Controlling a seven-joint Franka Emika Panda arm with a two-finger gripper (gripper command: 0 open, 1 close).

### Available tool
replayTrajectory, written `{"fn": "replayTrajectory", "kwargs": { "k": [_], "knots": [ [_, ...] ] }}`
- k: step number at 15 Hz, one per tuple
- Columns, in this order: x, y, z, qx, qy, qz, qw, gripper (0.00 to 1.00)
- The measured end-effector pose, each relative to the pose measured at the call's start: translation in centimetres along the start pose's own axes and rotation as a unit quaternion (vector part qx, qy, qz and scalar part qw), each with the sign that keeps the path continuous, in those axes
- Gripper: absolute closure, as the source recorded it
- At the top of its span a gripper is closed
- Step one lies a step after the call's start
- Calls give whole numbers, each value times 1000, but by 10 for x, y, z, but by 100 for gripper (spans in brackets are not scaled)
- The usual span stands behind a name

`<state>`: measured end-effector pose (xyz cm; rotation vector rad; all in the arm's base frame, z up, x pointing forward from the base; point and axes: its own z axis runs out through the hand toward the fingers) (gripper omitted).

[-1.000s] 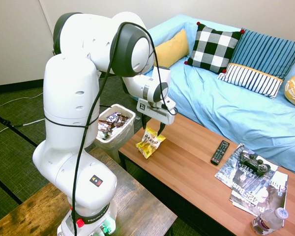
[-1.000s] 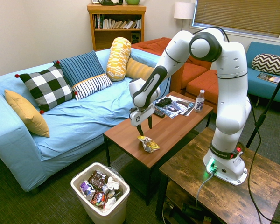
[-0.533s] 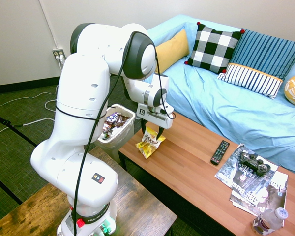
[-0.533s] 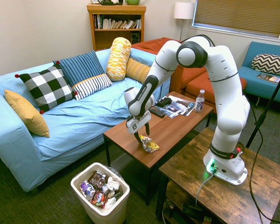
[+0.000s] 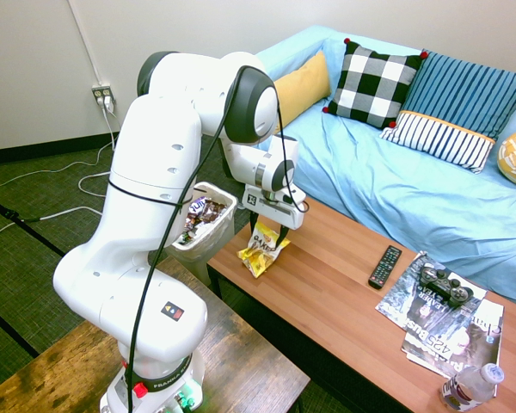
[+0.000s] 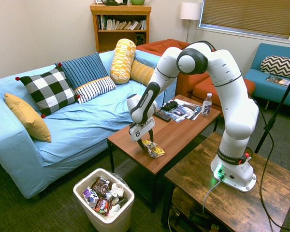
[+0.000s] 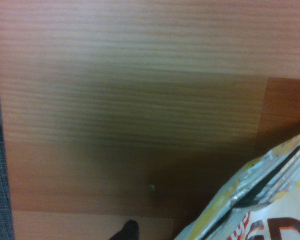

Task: Throw the chip bag in the trash bin

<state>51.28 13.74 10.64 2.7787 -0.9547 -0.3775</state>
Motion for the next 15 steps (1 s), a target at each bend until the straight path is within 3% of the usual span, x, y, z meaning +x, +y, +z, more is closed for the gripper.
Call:
{"fn": "replayTrajectory", "kwargs": {
  "k": [15],
  "knots": [
    [10,-6,-7,9,-3,13,1000,100]
  ]
}}
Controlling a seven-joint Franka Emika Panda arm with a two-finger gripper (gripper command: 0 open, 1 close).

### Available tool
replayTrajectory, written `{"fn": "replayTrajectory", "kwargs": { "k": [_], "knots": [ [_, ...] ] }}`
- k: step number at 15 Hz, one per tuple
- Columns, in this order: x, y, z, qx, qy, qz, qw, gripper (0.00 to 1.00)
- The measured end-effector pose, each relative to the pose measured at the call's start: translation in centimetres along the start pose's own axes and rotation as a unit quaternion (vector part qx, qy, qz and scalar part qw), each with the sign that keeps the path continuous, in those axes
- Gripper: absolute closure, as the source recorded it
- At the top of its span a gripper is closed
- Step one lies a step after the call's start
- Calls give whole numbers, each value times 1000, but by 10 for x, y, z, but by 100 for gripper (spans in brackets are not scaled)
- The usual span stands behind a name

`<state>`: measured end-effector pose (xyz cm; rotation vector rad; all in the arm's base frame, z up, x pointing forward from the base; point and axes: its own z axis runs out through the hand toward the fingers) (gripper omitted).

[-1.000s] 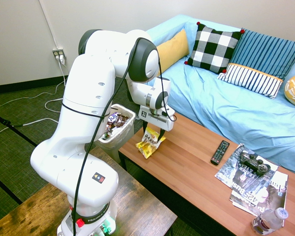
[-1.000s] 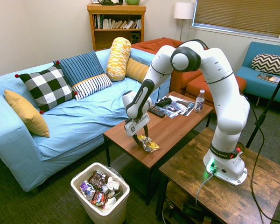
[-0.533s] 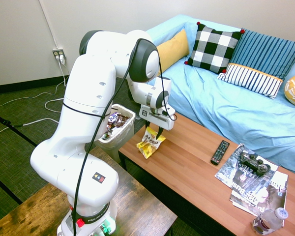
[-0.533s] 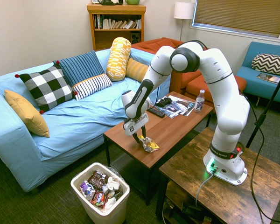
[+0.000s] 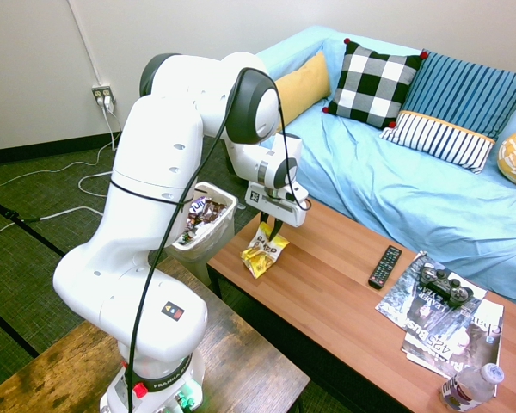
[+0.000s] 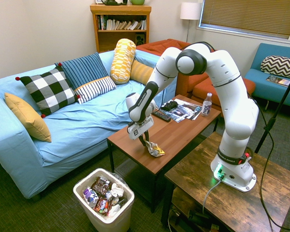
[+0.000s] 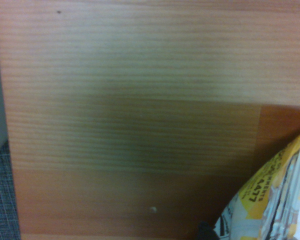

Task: Throw the chip bag in the trash bin

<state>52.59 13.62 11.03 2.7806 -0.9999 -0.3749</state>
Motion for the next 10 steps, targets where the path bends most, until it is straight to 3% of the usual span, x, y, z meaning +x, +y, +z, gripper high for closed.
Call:
{"fn": "replayTrajectory", "kwargs": {
  "k": [5,10],
  "knots": [
    [-4,-2,-30,17,10,-1,1000,100],
    [-59,-42,-57,20,24,-27,999,100]
  ]
}}
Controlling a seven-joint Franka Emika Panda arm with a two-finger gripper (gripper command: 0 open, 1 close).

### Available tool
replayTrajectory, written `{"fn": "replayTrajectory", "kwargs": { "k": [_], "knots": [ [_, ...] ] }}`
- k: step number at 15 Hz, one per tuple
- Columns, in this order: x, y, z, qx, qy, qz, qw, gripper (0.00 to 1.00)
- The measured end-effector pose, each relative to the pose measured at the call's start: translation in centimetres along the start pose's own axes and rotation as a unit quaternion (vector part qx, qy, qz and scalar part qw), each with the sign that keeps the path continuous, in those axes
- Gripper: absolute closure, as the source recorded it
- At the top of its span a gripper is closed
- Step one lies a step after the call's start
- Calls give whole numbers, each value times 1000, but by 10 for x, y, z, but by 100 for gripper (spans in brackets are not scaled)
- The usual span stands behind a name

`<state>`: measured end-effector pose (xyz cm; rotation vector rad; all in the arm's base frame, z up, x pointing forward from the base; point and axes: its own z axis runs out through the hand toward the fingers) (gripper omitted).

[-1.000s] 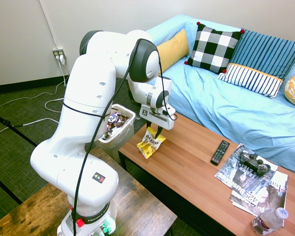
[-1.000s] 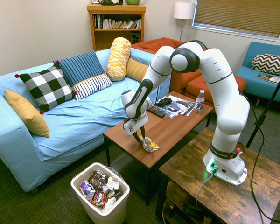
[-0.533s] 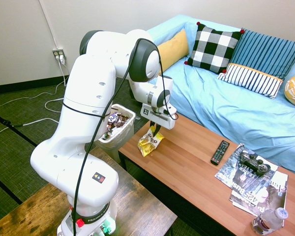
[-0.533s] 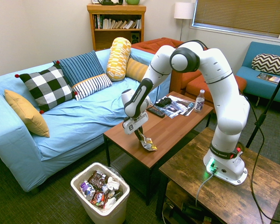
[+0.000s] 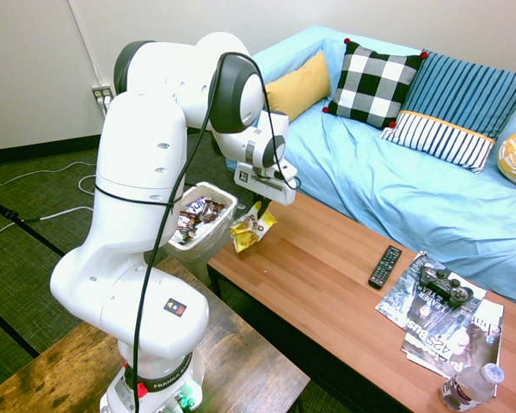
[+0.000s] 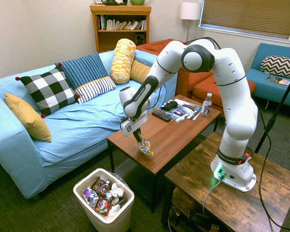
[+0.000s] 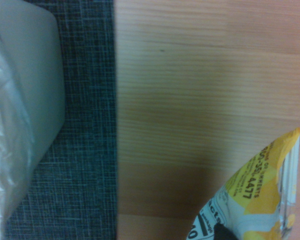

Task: Throw the chip bag in the trash bin

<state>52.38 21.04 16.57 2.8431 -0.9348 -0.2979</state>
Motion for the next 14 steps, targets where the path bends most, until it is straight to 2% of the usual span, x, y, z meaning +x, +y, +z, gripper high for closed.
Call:
{"fn": "replayTrajectory", "kwargs": {
  "k": [6,11,14],
  "knots": [
    [-82,-106,-22,-15,34,-39,999,100],
    [-120,-186,6,1,45,-56,997,100],
    [-135,-220,17,13,72,-59,996,100]
  ]
}}
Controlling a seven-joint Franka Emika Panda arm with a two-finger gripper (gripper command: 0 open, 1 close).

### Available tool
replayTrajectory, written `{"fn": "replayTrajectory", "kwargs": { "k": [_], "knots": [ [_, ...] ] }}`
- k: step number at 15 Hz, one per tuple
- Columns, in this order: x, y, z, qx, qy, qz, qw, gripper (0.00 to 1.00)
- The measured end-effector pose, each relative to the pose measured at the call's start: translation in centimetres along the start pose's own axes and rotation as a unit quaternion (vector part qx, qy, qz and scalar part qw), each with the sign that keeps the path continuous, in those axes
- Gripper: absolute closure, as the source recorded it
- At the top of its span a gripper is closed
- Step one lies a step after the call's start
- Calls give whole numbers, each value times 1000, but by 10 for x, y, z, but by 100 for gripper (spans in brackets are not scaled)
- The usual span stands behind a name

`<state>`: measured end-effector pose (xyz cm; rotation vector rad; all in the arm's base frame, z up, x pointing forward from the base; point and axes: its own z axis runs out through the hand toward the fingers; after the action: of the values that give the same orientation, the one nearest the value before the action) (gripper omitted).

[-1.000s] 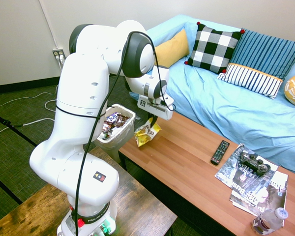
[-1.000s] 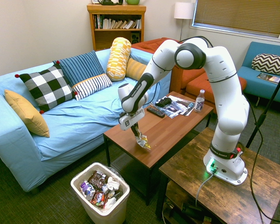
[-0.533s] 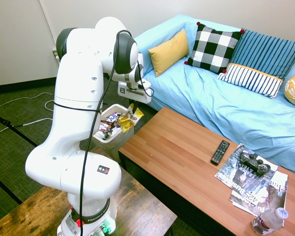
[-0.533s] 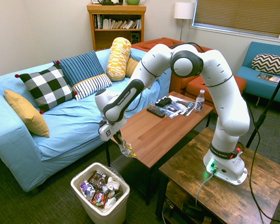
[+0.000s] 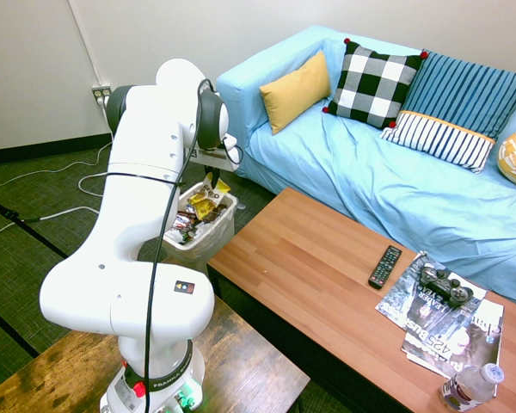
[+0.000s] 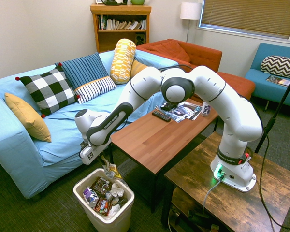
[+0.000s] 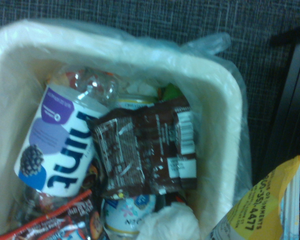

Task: Throw the chip bag in the trash bin

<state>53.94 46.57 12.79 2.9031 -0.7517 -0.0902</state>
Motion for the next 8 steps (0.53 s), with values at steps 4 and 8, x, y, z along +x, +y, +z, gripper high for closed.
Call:
{"fn": "replayTrajectory", "kwargs": {
  "k": [4,8],
  "knots": [
    [-20,-34,3,1,14,-5,1000,0],
    [-17,-42,12,-1,15,-2,1000,0]
  ]
}}
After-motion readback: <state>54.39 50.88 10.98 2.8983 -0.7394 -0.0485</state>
